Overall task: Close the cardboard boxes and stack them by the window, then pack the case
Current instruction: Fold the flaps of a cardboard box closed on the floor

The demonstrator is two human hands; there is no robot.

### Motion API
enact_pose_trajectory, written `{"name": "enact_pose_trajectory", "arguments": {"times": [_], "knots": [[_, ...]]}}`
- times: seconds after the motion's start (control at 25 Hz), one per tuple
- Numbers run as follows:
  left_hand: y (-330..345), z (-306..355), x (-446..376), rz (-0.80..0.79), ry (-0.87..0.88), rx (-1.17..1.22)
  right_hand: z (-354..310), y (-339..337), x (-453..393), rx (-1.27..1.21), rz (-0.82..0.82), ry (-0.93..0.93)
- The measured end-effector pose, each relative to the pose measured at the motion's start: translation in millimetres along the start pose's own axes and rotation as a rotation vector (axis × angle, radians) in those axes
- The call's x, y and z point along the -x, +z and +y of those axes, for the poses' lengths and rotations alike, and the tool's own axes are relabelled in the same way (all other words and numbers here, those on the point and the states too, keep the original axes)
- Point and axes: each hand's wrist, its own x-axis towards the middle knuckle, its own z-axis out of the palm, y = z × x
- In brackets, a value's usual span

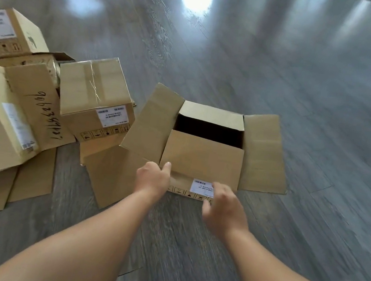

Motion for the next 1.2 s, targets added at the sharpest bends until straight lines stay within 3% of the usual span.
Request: {"name": "enact_pose_trajectory", "arguments": {"times": [0.12,0.28,0.4,0.56,0.76,0.88,1.04,1.2], "knots": [[-3,6,-1,0.016,0.027,-0.040,-6,-15,-50,0.154,0.098,-0.074],[3,15,7,-0.138,0.044,-0.048,15,-38,-102,0.182,-0.199,0.261],[13,25,6,-0.214,0.028,0.002,28,-33,-101,0.255,-0.193,0.298],[27,49,-8,-0.296,-0.002,0.175,14,-15,-79,0.547,-0.138,0.175],[50,70,-22,-0.321,0.061,0.115,7,-12,-56,0.656,-0.103,0.037],[51,75,-28,-0.314,0.098,0.110,-14,-3,-51,0.552,-0.131,0.008],[51,89,-34,-0.292,0.199,-0.081,-38,10,-58,0.281,-0.233,-0.038],[59,92,-26,-0.277,0.292,-0.264,1,-11,-63,0.129,-0.057,0.026]]}}
